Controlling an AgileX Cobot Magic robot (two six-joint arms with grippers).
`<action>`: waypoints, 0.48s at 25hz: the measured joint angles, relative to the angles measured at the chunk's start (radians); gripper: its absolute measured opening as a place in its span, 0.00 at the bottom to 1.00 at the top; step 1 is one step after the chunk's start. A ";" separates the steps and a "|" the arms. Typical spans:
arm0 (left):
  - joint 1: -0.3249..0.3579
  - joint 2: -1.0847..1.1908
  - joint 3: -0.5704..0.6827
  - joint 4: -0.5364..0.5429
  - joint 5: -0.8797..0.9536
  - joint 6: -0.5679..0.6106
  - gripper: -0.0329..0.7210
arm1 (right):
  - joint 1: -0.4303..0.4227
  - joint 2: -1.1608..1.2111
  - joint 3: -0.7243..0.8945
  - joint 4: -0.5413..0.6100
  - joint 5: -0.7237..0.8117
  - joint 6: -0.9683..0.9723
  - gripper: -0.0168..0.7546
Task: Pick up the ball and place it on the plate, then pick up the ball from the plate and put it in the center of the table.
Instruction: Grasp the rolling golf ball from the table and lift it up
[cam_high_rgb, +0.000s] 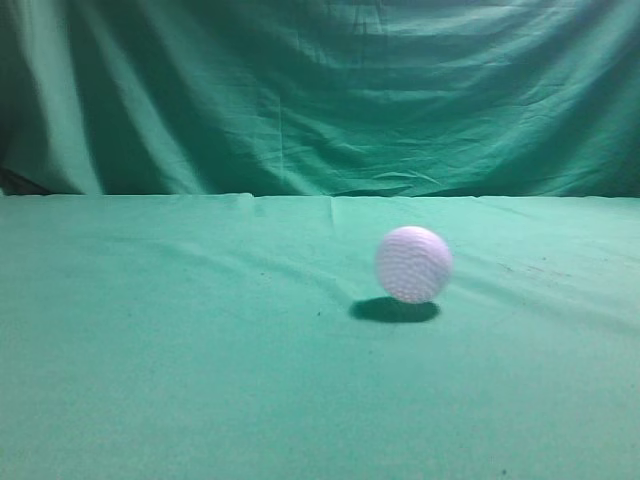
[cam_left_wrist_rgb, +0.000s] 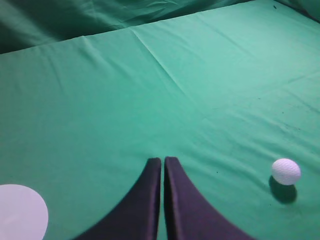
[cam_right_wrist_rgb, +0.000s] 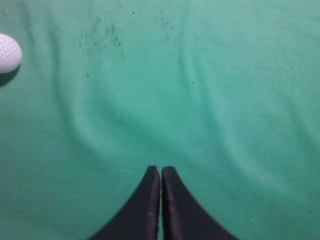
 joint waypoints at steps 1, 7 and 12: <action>0.000 -0.023 0.022 0.000 -0.005 0.000 0.04 | 0.000 0.020 -0.008 -0.003 0.000 0.010 0.02; 0.000 -0.113 0.112 0.026 -0.013 0.036 0.04 | 0.028 0.128 -0.030 0.021 0.002 0.049 0.02; 0.000 -0.117 0.124 0.046 -0.013 0.073 0.04 | 0.190 0.239 -0.082 -0.017 0.000 0.069 0.02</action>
